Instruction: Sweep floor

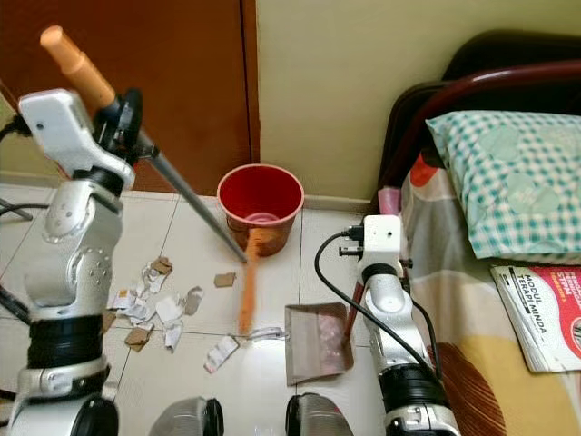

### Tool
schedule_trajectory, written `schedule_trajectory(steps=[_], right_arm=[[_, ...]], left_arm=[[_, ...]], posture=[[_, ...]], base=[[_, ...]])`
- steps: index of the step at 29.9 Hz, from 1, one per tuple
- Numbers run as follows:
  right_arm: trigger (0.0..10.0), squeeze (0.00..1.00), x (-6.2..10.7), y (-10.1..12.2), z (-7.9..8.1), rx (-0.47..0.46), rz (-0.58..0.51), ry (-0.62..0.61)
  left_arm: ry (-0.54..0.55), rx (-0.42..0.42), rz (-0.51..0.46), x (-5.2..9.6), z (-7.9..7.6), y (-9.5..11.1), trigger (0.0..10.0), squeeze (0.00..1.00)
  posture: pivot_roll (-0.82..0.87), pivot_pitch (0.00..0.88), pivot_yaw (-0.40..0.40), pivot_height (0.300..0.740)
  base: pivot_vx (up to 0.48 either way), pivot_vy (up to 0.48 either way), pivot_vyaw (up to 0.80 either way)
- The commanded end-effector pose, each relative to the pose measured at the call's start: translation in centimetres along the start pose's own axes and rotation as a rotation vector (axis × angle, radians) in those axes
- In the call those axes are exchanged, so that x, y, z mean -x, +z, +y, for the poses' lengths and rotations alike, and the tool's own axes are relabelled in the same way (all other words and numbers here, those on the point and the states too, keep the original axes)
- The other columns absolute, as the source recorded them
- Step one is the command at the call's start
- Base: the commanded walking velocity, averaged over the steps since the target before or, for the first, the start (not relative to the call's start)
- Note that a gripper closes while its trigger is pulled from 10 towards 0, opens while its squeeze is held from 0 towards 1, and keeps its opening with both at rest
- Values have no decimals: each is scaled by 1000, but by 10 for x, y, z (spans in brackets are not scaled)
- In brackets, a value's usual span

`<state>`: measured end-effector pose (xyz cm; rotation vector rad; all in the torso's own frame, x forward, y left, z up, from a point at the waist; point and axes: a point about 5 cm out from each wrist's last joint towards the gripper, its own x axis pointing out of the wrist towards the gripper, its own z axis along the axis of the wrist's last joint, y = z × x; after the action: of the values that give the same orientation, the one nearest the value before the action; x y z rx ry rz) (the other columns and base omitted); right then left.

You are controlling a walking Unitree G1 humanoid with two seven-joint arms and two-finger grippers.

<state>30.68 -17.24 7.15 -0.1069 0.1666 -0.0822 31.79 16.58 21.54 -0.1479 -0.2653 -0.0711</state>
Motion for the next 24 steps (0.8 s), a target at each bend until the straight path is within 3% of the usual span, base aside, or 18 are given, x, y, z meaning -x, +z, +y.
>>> schedule_trajectory(steps=[1,4,11,13,14,15,16,17,20,24], right_arm=[[10000,0,0,-4,-4,-18,26,-26],[10000,0,0,-4,-4,-26,26,-28],[10000,0,-3,-3,-6,-34,31,-47],[10000,0,-4,-2,-5,-31,31,-44],[10000,0,-4,-2,-4,-31,30,-41],[10000,0,-4,-2,-4,-31,30,-41],[10000,0,-5,-2,-3,-29,30,-38],[10000,0,-5,-2,-3,-28,30,-38],[10000,0,-5,-2,-3,-28,32,-39],[10000,0,-6,-2,-3,-30,33,-39]], left_arm=[[-63,-11,-17,6,-12,3,10000,0],[-74,-9,4,10,-14,-4,10000,0],[-130,37,137,25,-39,-45,10000,0],[-122,95,158,25,-47,-51,10000,0],[-97,177,182,23,-54,-54,10000,0],[-97,177,182,23,-54,-54,10000,0],[-76,264,185,18,-61,-53,10000,0],[-73,283,183,17,-62,-52,10000,0],[-115,302,124,9,-73,-39,10000,0],[-126,321,88,3,-72,-30,10000,0]], posture=[[-31,145,-38,740],[-31,146,-39,740],[-38,147,-44,740],[-44,145,-46,740],[-44,145,-46,740],[-44,145,-46,740],[-45,143,-46,740],[-45,143,-46,740],[-49,141,-45,740],[-52,140,-42,740]], base=[[0,0,0],[0,0,0],[0,0,0],[0,0,0],[0,0,0],[0,0,0],[0,0,0],[0,0,0],[0,0,0],[0,0,0]])
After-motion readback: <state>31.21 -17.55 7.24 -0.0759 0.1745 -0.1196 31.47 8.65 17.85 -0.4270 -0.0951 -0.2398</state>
